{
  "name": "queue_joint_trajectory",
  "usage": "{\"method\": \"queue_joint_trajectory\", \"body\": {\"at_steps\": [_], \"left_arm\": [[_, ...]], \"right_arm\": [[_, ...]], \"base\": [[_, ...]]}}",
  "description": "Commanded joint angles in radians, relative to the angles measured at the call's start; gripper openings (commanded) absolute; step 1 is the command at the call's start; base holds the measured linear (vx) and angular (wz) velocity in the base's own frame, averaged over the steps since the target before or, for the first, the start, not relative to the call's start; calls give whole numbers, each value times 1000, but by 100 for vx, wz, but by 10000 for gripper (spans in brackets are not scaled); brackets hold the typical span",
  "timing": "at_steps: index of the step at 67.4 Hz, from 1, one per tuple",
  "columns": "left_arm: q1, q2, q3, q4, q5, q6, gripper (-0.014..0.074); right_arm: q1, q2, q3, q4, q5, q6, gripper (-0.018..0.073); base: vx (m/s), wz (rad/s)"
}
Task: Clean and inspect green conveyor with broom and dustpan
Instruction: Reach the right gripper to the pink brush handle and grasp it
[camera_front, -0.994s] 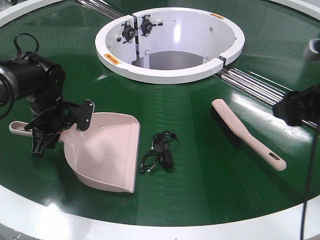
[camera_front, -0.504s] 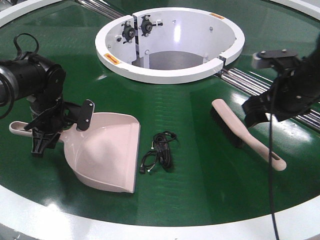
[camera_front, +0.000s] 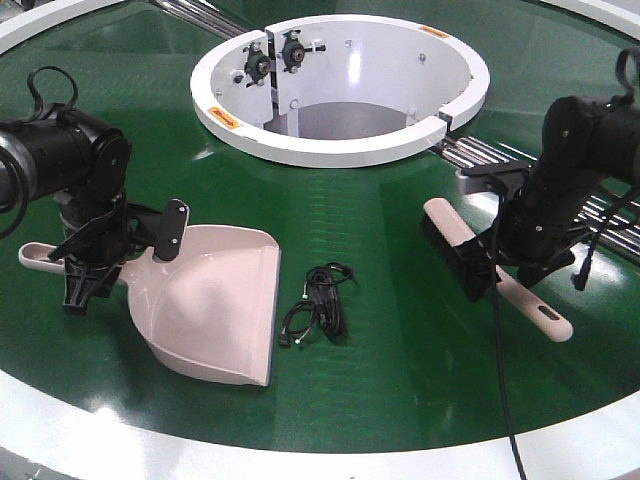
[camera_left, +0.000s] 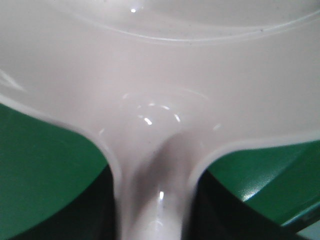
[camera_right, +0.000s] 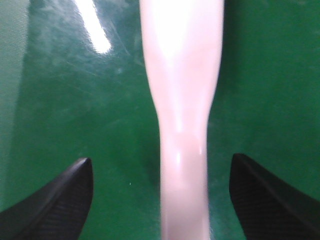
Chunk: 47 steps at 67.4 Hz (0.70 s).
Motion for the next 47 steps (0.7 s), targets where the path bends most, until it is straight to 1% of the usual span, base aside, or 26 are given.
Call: {"method": "queue_joint_trajectory", "body": {"at_steps": [1,10,13,17,26,28,29,33,34,36,39,47], "left_arm": [[-7,-50,-27,2,0,-5,-6],[-7,-50,-27,2,0,-5,-6],[-7,-50,-27,2,0,-5,-6],[-7,-50,-27,2,0,-5,-6],[-7,-50,-27,2,0,-5,-6],[-7,-50,-27,2,0,-5,-6],[-7,-50,-27,2,0,-5,-6],[-7,-50,-27,2,0,-5,-6],[-7,-50,-27,2,0,-5,-6],[-7,-50,-27,2,0,-5,-6],[-7,-50,-27,2,0,-5,-6],[-7,-50,-27,2,0,-5,-6]], "right_arm": [[-2,-25,-32,-8,-21,1,545],[-2,0,-32,-32,-29,13,530],[-2,8,-32,-49,-29,19,510],[-2,13,-32,-49,-24,20,472],[-2,14,-32,-49,-16,20,307],[-2,12,-32,-49,-14,20,244],[-2,11,-32,-49,-14,20,231],[-2,6,-32,-49,-8,19,125],[-2,5,-32,-49,-8,19,113],[-2,0,-32,-49,-4,19,48],[-2,-8,-32,-49,0,20,-13],[4,-34,-27,-18,19,45,-8]], "base": [[0,0],[0,0],[0,0],[0,0],[0,0],[0,0],[0,0],[0,0],[0,0],[0,0],[0,0],[0,0]]}}
